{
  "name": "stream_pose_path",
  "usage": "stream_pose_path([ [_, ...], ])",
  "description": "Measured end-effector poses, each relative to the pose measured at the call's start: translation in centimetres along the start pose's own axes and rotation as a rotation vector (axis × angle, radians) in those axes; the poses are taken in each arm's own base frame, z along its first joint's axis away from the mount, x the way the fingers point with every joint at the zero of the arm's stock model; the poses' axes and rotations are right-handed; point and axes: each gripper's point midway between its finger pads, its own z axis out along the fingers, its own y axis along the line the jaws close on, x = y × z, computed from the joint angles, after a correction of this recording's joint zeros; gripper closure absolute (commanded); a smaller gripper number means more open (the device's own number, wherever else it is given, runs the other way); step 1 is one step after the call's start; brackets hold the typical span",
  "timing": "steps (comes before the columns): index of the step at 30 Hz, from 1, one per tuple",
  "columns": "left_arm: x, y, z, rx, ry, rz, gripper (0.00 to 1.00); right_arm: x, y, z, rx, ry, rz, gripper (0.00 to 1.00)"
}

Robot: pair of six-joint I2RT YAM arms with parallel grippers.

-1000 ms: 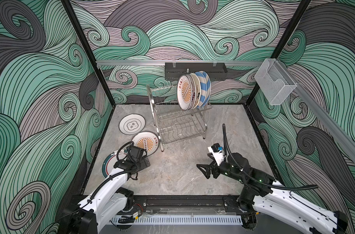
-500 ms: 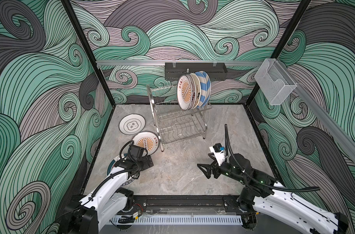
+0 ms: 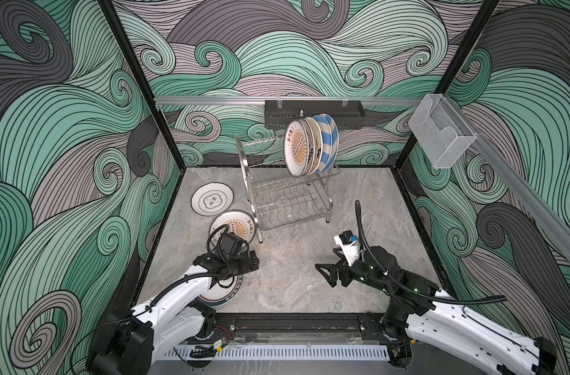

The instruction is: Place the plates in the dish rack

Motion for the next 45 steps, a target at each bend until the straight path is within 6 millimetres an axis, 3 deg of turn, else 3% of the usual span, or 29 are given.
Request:
stream_pose_path([
  [10, 0.2, -5.1, 1.7, 0.055, 0.053, 0.121, 0.01, 1.4, -0.8, -1.3, 0.026, 0.015, 0.047, 0.00],
  [19, 1.4, -11.8, 3.3, 0.147, 0.093, 0.262, 0.01, 3.0, -2.3, -2.1, 0.088, 0.059, 0.099, 0.00],
  [22, 1.1, -14.6, 3.1, 0.194, 0.080, 0.298, 0.01, 3.5, -2.7, -2.0, 0.104, 0.081, 0.115, 0.01],
  [25, 0.6, -15.5, 1.9, 0.216, 0.051, 0.314, 0.01, 4.0, -2.9, -1.8, 0.112, 0.109, 0.130, 0.02],
  [28, -0.6, -14.7, -0.2, 0.174, -0.003, 0.311, 0.01, 4.3, -2.7, -1.2, 0.101, 0.136, 0.158, 0.04],
  [31, -2.6, -12.8, -3.1, 0.130, -0.092, 0.278, 0.02, 4.2, -1.8, 0.7, 0.043, 0.145, 0.219, 0.10],
  [34, -5.2, -9.0, -5.7, 0.089, -0.229, 0.186, 0.01, 5.2, -0.9, 3.5, -0.010, 0.163, 0.297, 0.12],
  [36, -6.1, -5.0, -6.5, 0.031, -0.293, 0.100, 0.01, 6.9, -0.4, 5.3, -0.012, 0.222, 0.324, 0.09],
  [40, -5.8, 1.5, -6.3, -0.106, -0.333, -0.024, 0.01, 8.5, 1.3, 7.7, -0.032, 0.301, 0.320, 0.08],
  [45, -4.4, 4.5, -4.6, -0.180, -0.284, -0.071, 0.01, 7.8, 2.6, 10.8, -0.067, 0.309, 0.341, 0.09],
])
